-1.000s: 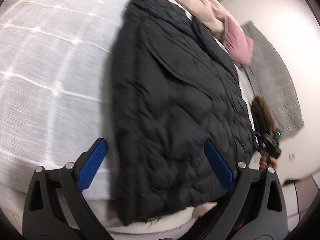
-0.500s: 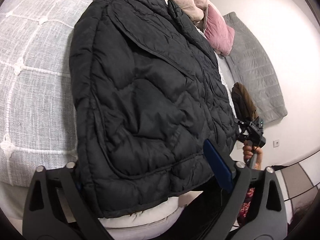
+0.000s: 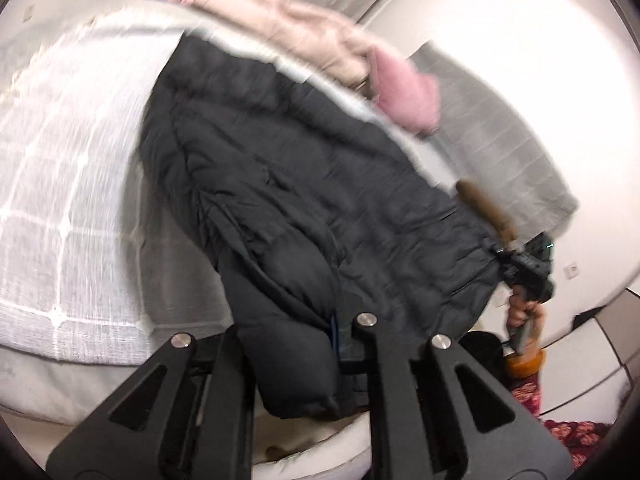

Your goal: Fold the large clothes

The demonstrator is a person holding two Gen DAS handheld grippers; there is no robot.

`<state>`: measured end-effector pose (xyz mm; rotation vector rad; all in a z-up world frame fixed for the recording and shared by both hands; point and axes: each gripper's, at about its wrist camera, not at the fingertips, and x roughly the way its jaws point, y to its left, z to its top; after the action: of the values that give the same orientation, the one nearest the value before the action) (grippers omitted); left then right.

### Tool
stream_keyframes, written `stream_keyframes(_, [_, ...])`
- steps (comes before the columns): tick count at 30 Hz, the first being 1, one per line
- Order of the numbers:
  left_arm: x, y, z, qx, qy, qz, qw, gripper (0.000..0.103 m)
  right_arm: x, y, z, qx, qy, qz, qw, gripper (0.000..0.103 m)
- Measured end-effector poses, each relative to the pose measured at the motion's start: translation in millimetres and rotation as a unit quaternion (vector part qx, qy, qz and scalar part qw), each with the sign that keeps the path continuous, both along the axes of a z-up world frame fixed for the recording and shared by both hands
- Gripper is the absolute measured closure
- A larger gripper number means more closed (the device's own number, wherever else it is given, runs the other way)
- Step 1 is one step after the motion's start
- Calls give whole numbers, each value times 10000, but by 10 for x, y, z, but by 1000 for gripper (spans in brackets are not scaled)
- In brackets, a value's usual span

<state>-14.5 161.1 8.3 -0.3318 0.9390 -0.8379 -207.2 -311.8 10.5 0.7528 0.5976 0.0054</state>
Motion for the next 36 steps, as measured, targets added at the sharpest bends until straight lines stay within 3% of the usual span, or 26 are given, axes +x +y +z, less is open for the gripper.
stream_keyframes(8, [-407,431,676,-1041,-570,-31,9929,90,-559,102,688,-334,-808,-294,9957,94])
stream_keyframes(11, [-435,477,889,-1207,-840,44,9891,90,-676,70,963,-399,-1108,-447,9920,94])
stream_keyframes(14, [-287,404,1094,-1285,-1064,177,9858,90,-607,45,1165,-413,-1216,-609,9898,94])
stream_keyframes(18, [188,136,1151,-1071,-1087,600,9865,89,-84,-74,1259,-278,-1010,-918,9903,94])
stream_keyframes(22, [916,-83,939,-869,-788,1200,9858,89,625,-297,1156,-293,-644,-1252,9896,94])
stream_keyframes(26, [1543,-266,496,-534,-497,1634,9839,88,1268,-444,855,-332,-218,-1321,9904,93])
stream_keyframes(29, [1743,-392,111,-241,-526,1847,9811,86,1661,-503,498,-491,114,-1305,9902,92])
stream_keyframes(32, [1990,-582,-222,514,-249,1929,9796,85,1992,-523,139,-805,538,-1267,9872,92])
stream_keyframes(36, [2206,-721,-427,772,-78,1845,9798,80,2326,-493,-199,-1325,820,-1151,9811,84])
